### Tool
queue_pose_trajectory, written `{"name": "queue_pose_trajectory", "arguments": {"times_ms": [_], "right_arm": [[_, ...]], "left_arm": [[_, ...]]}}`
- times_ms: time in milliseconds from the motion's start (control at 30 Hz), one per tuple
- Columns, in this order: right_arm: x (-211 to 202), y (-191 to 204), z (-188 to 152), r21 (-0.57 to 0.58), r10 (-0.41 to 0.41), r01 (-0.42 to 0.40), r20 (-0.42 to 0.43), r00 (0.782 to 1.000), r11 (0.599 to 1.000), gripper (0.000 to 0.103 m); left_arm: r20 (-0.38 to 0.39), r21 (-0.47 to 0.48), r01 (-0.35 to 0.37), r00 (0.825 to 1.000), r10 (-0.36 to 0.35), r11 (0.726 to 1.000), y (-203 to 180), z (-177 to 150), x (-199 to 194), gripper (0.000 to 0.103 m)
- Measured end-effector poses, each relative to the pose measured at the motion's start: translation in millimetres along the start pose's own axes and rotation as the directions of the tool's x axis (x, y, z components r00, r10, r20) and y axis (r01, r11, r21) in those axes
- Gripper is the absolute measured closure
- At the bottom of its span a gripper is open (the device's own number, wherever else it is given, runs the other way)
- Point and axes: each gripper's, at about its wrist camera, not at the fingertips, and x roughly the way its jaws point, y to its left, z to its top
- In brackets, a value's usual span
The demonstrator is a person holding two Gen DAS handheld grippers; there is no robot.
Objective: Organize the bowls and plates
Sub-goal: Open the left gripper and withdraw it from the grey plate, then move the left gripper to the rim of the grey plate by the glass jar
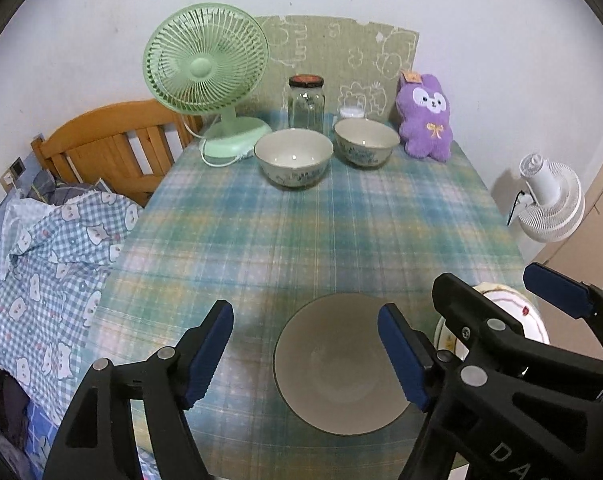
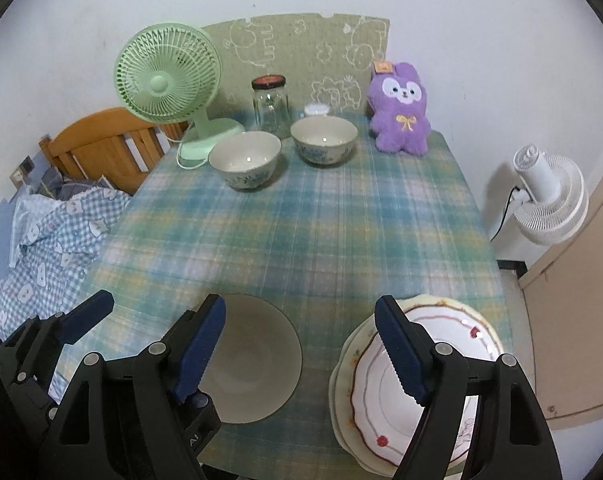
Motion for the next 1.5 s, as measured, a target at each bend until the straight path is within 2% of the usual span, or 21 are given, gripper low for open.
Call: {"name": "queue_pose_trajectory", "arguments": {"times_ms": [167, 367, 533, 767, 1000, 1100, 1233, 1500], "right_arm": [[-14.4, 0.0, 14.1, 0.003, -0.01, 0.01, 0.032, 0.999, 1.0, 0.019], [-21.4, 2.3, 35.6, 0.015, 0.007, -0.008, 0.055, 0.998, 1.0, 0.016], [-20.7, 9.2, 51.6, 0.021, -0.025, 0.024, 0.071, 0.997, 0.999, 0.011], [-7.0, 19.1, 75.0, 0.034, -0.026, 0.024, 0.06, 0.998, 0.999, 0.011], [5.2, 32.1, 98.0, 0.04, -0.016, 0.012, 0.099, 0.995, 0.999, 0.011], [12.7, 37.7, 107.7, 0.035, -0.016, 0.012, 0.114, 0.993, 0.999, 0.011], [23.7, 48.3, 120.7, 0.023, -0.009, 0.006, 0.123, 0.992, 1.0, 0.011], [52.4, 59.8, 142.8, 0.041, -0.051, 0.047, 0.112, 0.992, 0.998, 0.011]], "left_arm": [[0.031, -0.003, -0.036, 0.999, 0.036, 0.999, 2.7, 14.9, -13.4, 0.017], [0.073, 0.008, -0.023, 0.997, 0.022, 1.0, 9.3, 36.0, -20.5, 0.016], [0.08, 0.011, -0.01, 0.997, 0.009, 1.0, 19.0, 51.0, -19.9, 0.015], [0.065, 0.024, 0.01, 0.998, -0.012, 1.0, 30.5, 72.4, -8.3, 0.015], [0.117, 0.073, 0.02, 0.993, -0.028, 0.997, 43.5, 96.8, 0.9, 0.016], [0.105, 0.064, 0.037, 0.993, -0.043, 0.997, 51.7, 108.4, 11.1, 0.016], [0.103, 0.077, 0.016, 0.994, -0.024, 0.997, 59.5, 123.2, 26.1, 0.016], [0.087, 0.099, 0.028, 0.996, -0.037, 0.995, 71.9, 144.4, 57.4, 0.016]]}}
